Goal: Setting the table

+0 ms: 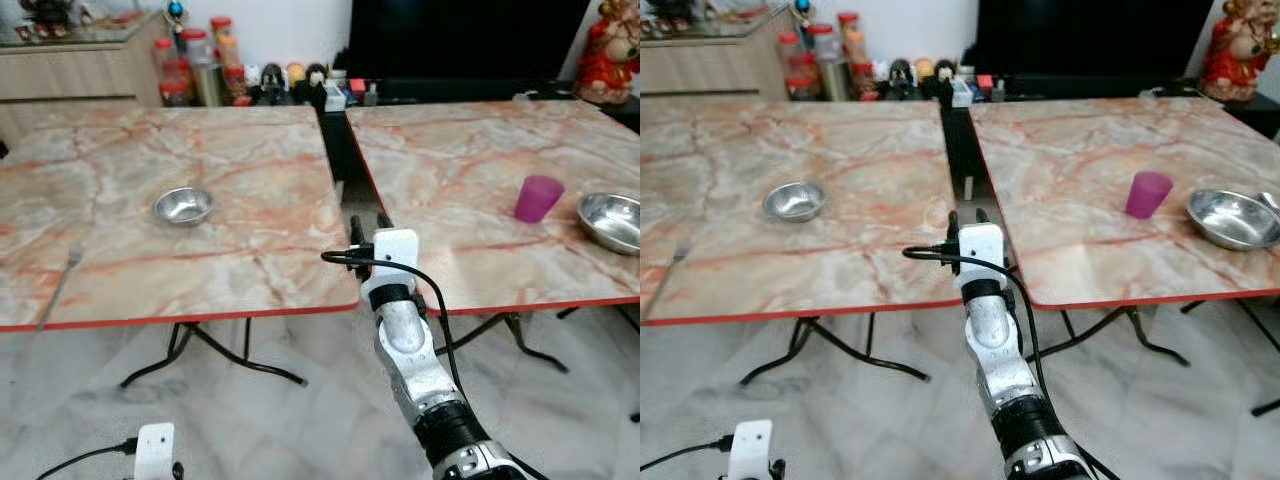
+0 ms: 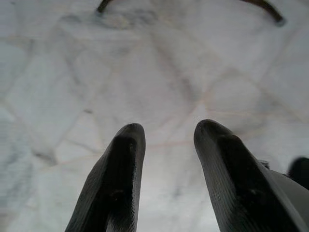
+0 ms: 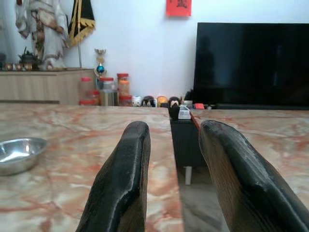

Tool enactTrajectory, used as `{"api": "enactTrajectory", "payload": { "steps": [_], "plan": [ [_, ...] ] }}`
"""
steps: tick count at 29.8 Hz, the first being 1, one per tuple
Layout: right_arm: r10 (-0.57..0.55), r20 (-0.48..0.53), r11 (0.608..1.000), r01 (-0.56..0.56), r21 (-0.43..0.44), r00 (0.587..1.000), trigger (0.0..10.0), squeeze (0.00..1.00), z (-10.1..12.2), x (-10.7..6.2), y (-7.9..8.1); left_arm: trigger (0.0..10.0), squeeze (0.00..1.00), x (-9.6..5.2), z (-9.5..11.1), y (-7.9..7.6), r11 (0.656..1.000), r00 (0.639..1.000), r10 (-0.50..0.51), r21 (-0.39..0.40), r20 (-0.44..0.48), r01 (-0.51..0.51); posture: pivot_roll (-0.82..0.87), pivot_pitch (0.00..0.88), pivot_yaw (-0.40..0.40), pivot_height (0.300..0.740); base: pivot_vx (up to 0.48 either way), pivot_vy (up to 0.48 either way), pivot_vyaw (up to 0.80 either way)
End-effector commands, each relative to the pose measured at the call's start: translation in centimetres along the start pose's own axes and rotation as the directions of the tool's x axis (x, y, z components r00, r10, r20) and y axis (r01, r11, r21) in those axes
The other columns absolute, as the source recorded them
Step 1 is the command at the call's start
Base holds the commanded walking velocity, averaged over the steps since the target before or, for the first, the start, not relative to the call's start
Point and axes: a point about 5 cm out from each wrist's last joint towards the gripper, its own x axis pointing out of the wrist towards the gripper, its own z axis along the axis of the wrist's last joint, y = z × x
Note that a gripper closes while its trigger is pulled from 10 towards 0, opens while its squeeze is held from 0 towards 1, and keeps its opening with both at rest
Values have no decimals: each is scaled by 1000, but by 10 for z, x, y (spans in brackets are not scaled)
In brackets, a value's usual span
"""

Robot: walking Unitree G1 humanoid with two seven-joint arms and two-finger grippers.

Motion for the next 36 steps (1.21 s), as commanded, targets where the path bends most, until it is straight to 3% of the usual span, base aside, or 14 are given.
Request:
{"api": "enactTrajectory", "payload": {
  "steps": [1,36],
  "plan": [
    [-19,-11,1000,19,0,1000,10000,0,-3,-1,-7,10000,0,-1,-3,-3,1000,1000,-13,13,-14,13,-9,0,6,740,0,386,0],
    [-26,-25,1000,26,6,999,10000,0,-4,1,-5,10000,0,-1,-5,3,1000,1000,4,2,-21,-4,5,0,10,740,0,386,0]
  ]
}}
